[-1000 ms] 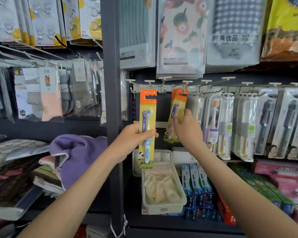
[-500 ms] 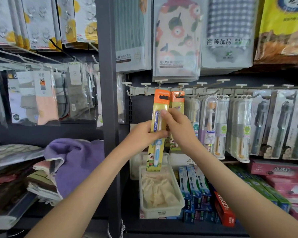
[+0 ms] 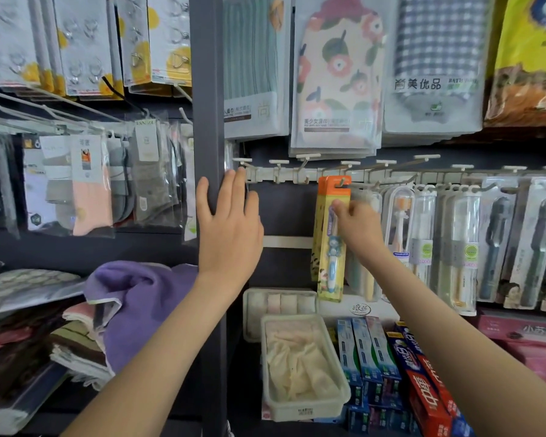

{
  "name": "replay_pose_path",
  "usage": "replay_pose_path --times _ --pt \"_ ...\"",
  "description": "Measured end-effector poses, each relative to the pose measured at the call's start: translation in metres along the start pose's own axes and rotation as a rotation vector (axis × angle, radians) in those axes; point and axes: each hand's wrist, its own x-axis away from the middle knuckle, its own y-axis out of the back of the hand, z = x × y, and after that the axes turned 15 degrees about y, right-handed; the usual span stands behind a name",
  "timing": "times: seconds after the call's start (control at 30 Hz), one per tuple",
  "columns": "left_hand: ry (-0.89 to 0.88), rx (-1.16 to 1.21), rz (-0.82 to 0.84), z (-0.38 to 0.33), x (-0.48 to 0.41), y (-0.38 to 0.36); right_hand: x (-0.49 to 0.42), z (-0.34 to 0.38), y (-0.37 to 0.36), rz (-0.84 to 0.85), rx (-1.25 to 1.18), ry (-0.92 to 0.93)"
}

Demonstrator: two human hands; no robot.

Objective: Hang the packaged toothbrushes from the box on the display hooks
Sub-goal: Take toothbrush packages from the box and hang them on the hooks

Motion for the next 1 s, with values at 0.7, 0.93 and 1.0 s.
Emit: replay_pose_path --times 0.7,0.93,1.0 --pt "-0.078 0.611 0.179 -0.043 0.134 0.025 0.194 -0.017 0.032 0.335 0.424 0.163" --pt "-0.042 0.616 1.254 -0.086 0.346 0.088 0.368 -0.121 0.086 0.718 0.391 -0.126" --pt "-0.004 0.530 1.399 -0.088 0.399 0.100 0.420 -0.155 0.094 0.815 0.373 -0.195"
